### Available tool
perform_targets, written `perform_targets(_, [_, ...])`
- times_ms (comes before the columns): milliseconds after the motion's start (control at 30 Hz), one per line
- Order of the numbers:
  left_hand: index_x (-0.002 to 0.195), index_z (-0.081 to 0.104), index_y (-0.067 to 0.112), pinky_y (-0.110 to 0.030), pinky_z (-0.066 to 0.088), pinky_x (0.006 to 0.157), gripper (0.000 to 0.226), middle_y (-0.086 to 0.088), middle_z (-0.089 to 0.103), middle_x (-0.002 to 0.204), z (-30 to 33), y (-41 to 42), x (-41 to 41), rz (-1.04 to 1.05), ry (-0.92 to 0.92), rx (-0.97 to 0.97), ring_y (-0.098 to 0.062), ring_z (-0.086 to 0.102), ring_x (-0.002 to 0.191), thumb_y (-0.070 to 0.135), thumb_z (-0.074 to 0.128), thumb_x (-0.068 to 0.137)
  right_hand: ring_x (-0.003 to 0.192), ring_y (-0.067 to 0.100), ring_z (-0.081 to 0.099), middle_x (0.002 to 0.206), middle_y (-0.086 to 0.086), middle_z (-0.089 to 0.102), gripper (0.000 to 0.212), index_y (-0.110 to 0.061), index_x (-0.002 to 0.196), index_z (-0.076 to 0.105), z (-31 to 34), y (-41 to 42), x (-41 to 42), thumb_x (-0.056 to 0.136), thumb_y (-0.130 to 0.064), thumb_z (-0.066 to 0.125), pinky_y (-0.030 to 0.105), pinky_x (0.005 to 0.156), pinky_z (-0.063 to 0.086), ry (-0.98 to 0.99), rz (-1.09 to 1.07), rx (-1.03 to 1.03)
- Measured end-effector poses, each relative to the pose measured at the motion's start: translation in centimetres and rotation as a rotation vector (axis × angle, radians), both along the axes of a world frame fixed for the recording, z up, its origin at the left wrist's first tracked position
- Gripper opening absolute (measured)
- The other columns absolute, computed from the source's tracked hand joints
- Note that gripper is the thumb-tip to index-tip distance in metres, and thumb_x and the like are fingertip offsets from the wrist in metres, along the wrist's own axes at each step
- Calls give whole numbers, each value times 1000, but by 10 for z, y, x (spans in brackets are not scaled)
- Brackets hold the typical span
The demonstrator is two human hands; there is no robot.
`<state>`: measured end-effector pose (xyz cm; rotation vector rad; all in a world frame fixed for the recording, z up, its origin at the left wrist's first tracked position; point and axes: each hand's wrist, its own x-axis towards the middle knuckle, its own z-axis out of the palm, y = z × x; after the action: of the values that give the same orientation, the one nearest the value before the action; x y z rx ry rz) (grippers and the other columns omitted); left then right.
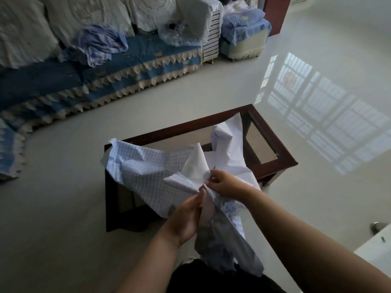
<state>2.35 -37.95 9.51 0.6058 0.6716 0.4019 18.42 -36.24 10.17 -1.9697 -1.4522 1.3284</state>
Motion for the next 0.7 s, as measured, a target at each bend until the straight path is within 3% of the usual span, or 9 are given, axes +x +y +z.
perform_targets(67, [136, 48, 8, -49, 34, 110, 68, -23, 53, 135, -5, 0, -6, 170, -23, -142, -34, 50, 126, 57, 42, 89, 93, 21, 64, 100, 6, 69, 26, -10, 107, 59, -2, 0, -19, 92, -32, 56, 35, 88, 50, 2, -1, 41])
perform_targets(167, [130, 55, 7, -51, 35, 109, 81, -24, 56, 130, -10, 10, -22, 381, 57, -303, -38, 52, 122, 69, 46, 78, 95, 24, 65, 100, 11, 70, 24, -7, 103, 57, -3, 3, -48, 94, -29, 54, 38, 89, 50, 15, -4, 70])
perform_targets(267, [124, 62, 9, -50, 36, 108, 88, -24, 59, 127, -17, 24, -52, 388, 126, -401, -39, 54, 120, 79, 40, 76, 96, 26, 65, 100, 16, 70, 16, -9, 91, 52, -3, 6, -75, 94, -25, 54, 40, 89, 49, 78, 1, 136])
perform_targets(367, [122, 64, 11, -45, 49, 95, 88, -23, 61, 124, -16, 35, -80, 293, 93, -454, -37, 60, 113, 81, 35, 76, 88, 23, 63, 103, 17, 65, 16, -6, 97, 57, -3, 3, -104, 92, -21, 56, 23, 78, 47, 56, -7, 198])
perform_targets(467, [117, 66, 5, -41, 55, 84, 64, -23, 67, 112, -10, 51, -98, 187, 166, -409, -33, 67, 100, 58, 51, 85, 97, 22, 61, 123, 11, 51, 26, -4, 113, 58, -3, 2, -124, 90, -16, 60, 15, 81, 44, 58, 0, 244])
perform_targets(567, [116, 65, 2, -38, 56, 76, 42, -21, 69, 103, -10, 63, -102, 167, 408, -210, -30, 68, 90, 31, 64, 86, 97, 22, 61, 113, 11, 57, 21, -5, 105, 58, 3, 1, -130, 92, -22, 57, 22, 79, 49, 58, -30, 202])
perform_targets(634, [118, 60, -1, -35, 57, 67, 40, -19, 70, 95, -14, 72, -110, 307, 610, 31, -28, 70, 78, 11, 68, 81, 98, 26, 62, 105, 12, 64, 18, -6, 103, 59, 9, -1, -131, 91, -20, 58, 25, 80, 50, 80, -59, 192])
perform_targets(701, [125, 50, 10, -40, 56, 76, 54, -11, 65, 104, -9, 84, -120, 337, 702, 250, -27, 66, 87, 9, 69, 75, 97, 22, 63, 103, 5, 66, 15, -11, 103, 62, 17, -2, -129, 90, -18, 60, 32, 87, 50, 43, -75, 209])
